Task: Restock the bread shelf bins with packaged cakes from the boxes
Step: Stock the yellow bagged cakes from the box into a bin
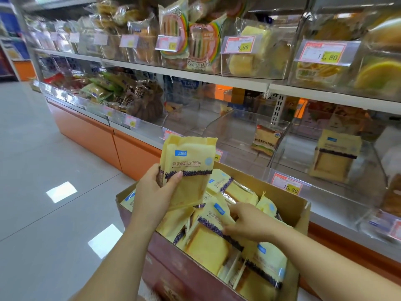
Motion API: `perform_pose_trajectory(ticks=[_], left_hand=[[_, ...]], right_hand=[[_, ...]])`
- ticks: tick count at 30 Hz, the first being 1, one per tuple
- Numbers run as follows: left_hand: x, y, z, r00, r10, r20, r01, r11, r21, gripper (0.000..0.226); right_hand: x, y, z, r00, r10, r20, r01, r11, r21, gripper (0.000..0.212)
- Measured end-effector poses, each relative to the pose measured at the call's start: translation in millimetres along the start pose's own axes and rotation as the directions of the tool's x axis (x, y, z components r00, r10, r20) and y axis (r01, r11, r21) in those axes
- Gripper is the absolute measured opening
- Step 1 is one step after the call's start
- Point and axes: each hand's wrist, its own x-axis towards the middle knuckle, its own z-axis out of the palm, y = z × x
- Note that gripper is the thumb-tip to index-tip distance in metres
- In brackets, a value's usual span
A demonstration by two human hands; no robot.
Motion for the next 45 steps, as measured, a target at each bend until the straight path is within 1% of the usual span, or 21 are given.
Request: perform_pose_trajectory(ticks=[1,3,7,11,13,16,18,20,23,25,27,29,31,32,34,35,37,39,41,43,45], left_hand=[[-1,2,0,1.0,0.015,-0.005,-0.015,1.0,0.006,0.01],[-4,6,-1,0.999,0.039,0.001,-0.039,0.999,0.017,0.012],[-9,14,2,0.997,0.044,0.064,-0.044,0.999,0.009,0.011],[-10,31,21,0.98,0.03,0.199,-0.016,0.997,-0.075,0.013],[-13,41,35,0.959,0.036,0.282,-0.012,0.996,-0.086,0.013],[-21,56,57,0.904,0.042,0.426,-0.01,0.997,-0.078,0.015],[-29,68,71,0.864,0.028,0.503,0.027,0.994,-0.102,0.013],[-36,78,84,0.839,0.024,0.544,0.055,0.99,-0.13,0.012],[-45,91,102,0.797,0.037,0.603,0.071,0.986,-0.154,0.014],[-50,99,114,0.763,0.045,0.645,0.073,0.985,-0.155,0.015],[-52,109,125,0.736,0.063,0.674,0.068,0.984,-0.166,0.018],[-52,119,136,0.704,0.094,0.704,0.058,0.98,-0.19,0.022],[-49,129,151,0.664,0.143,0.734,-0.034,0.986,-0.161,0.028],[-47,134,159,0.651,0.178,0.738,-0.105,0.984,-0.144,0.038],[-39,140,180,0.657,0.258,0.708,-0.242,0.962,-0.125,0.054],[-33,142,192,0.667,0.301,0.682,-0.289,0.948,-0.135,0.055],[-20,141,216,0.687,0.366,0.627,-0.337,0.926,-0.172,0.054],[-8,137,237,0.718,0.365,0.593,-0.317,0.929,-0.188,0.049],[3,131,256,0.742,0.352,0.57,-0.306,0.935,-0.18,0.047],[15,125,274,0.757,0.335,0.562,-0.31,0.94,-0.142,0.046],[31,116,289,0.766,0.298,0.569,-0.324,0.944,-0.058,0.045]], right_hand=[[-6,-3,-7,0.999,-0.038,-0.026,0.039,0.998,0.054,0.023],[-22,-10,-28,0.988,-0.118,-0.102,0.13,0.983,0.127,0.019],[-57,-23,-78,0.936,-0.242,-0.255,0.27,0.96,0.08,0.022],[-80,-24,-112,0.864,-0.285,-0.415,0.335,0.941,0.052,0.022],[-87,-18,-120,0.836,-0.278,-0.474,0.329,0.944,0.026,0.024],[-101,-5,-128,0.787,-0.291,-0.543,0.306,0.95,-0.066,0.03],[-113,6,-132,0.782,-0.261,-0.566,0.297,0.954,-0.029,0.03],[-124,19,-136,0.795,-0.201,-0.572,0.268,0.963,0.034,0.029],[-139,37,-143,0.806,-0.11,-0.582,0.188,0.979,0.075,0.028],[-150,47,-147,0.795,-0.059,-0.604,0.139,0.986,0.087,0.026],[-159,57,-150,0.755,-0.049,-0.654,0.145,0.985,0.094,0.026],[-165,66,-151,0.682,-0.082,-0.727,0.172,0.984,0.051,0.029],[-165,78,-156,0.59,-0.16,-0.791,0.204,0.978,-0.046,0.033],[-163,85,-158,0.536,-0.213,-0.817,0.213,0.971,-0.114,0.036],[-156,99,-164,0.428,-0.312,-0.848,0.21,0.947,-0.243,0.039],[-150,107,-167,0.388,-0.348,-0.853,0.2,0.936,-0.291,0.038],[-138,123,-170,0.338,-0.389,-0.857,0.167,0.921,-0.352,0.032],[-125,137,-173,0.31,-0.394,-0.865,0.137,0.919,-0.37,0.029],[-110,149,-176,0.299,-0.389,-0.871,0.118,0.921,-0.371,0.027],[-92,161,-179,0.303,-0.373,-0.877,0.106,0.928,-0.358,0.025],[-70,173,-181,0.32,-0.329,-0.888,0.096,0.944,-0.316,0.023]])
